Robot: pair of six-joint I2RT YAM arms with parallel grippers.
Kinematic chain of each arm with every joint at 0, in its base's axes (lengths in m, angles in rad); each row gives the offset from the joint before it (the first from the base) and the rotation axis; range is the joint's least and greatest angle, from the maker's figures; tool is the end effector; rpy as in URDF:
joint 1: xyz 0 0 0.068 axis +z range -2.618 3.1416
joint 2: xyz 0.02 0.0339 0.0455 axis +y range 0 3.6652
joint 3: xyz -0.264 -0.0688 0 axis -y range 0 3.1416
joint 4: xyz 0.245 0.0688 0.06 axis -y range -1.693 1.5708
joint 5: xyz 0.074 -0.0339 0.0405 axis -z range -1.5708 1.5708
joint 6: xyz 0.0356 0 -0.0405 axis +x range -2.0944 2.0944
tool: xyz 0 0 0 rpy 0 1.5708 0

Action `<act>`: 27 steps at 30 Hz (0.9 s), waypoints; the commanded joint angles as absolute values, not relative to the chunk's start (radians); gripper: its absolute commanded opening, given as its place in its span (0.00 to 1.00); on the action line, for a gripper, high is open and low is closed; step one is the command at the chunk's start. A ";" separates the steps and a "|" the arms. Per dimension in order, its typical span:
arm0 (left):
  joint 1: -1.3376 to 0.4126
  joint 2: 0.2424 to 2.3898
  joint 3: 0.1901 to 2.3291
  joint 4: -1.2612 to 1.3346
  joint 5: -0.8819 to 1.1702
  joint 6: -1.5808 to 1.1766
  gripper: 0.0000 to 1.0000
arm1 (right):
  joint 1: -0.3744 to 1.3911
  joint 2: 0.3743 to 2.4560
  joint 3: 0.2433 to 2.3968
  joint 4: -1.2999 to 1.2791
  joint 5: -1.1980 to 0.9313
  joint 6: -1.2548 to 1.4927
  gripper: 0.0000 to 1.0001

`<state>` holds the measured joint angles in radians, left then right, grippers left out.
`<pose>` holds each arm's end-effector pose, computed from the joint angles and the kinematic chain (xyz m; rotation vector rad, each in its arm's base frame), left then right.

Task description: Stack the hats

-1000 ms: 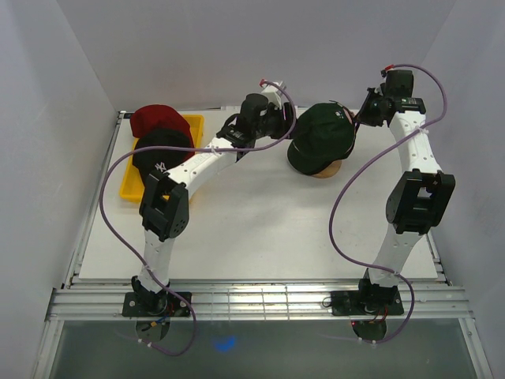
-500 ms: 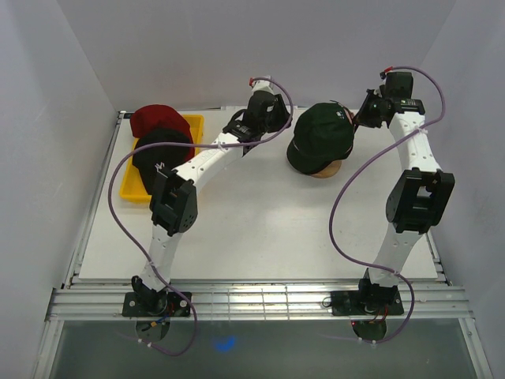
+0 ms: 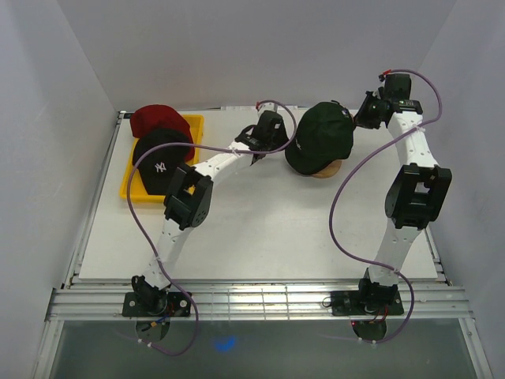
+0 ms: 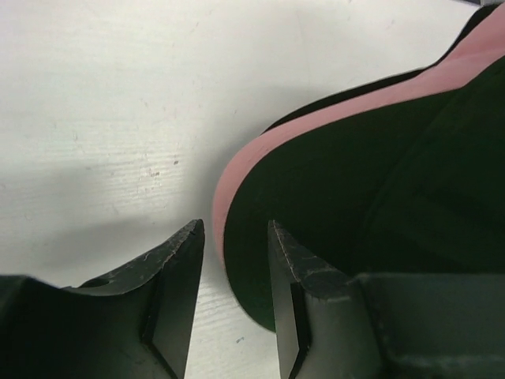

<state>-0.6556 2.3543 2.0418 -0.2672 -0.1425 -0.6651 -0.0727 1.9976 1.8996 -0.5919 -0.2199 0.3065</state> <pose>0.4385 -0.3309 0.2225 -0.0956 2.2060 -0.6072 0.4622 -0.0259 0.3203 0.3111 2.2463 0.3728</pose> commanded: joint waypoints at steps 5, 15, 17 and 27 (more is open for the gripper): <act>-0.709 2.286 1.950 -0.210 -0.124 -0.669 0.47 | -0.078 1.996 1.861 -0.537 -0.238 0.310 0.08; -0.738 2.292 1.936 -0.209 -0.127 -0.664 0.47 | -0.078 1.991 1.815 -0.525 -0.233 0.310 0.08; -0.739 2.290 1.936 -0.213 -0.133 -0.661 0.47 | -0.078 1.988 1.824 -0.529 -0.227 0.308 0.08; -0.739 2.174 1.842 -0.258 -0.221 -0.663 0.49 | -0.086 1.970 1.884 -0.541 -0.239 0.322 0.27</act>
<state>-0.7307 2.3116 1.8771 -0.2462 -0.1764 -0.6685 -0.0860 1.9972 1.8427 -0.5201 -0.2489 0.3202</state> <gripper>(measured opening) 0.483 0.247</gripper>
